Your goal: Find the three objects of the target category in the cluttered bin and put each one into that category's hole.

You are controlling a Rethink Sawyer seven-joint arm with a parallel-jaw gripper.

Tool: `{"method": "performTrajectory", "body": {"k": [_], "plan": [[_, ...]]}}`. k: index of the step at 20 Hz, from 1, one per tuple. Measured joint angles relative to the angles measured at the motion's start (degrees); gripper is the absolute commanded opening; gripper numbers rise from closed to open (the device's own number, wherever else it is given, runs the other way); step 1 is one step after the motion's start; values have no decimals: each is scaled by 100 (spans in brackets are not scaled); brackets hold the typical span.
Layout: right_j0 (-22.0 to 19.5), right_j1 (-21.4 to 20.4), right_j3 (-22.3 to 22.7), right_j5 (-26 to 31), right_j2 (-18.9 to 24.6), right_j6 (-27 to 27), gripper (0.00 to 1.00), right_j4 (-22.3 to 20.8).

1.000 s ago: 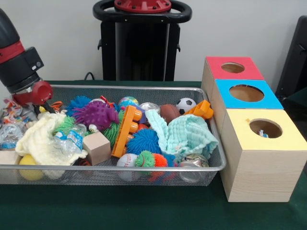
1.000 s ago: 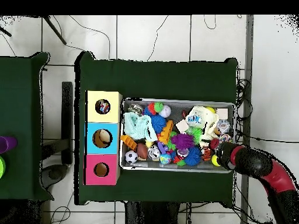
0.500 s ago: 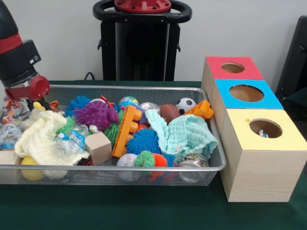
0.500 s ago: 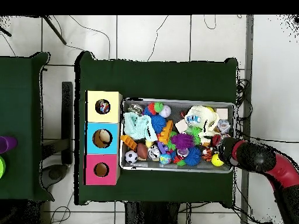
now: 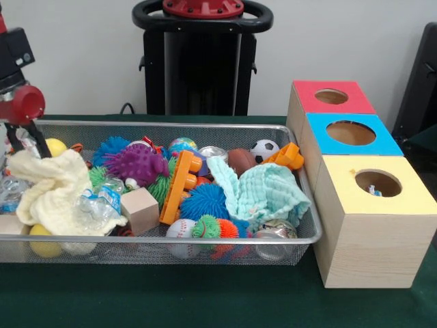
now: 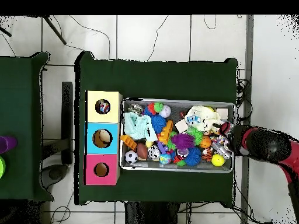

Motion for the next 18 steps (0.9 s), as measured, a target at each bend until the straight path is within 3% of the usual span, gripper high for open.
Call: {"method": "performTrajectory", "body": {"k": [8, 18], "plan": [[147, -309, -27, -193, -28, 0, 100, 14], [560, -329, 477, -2201, -606, 0, 100, -746]]}}
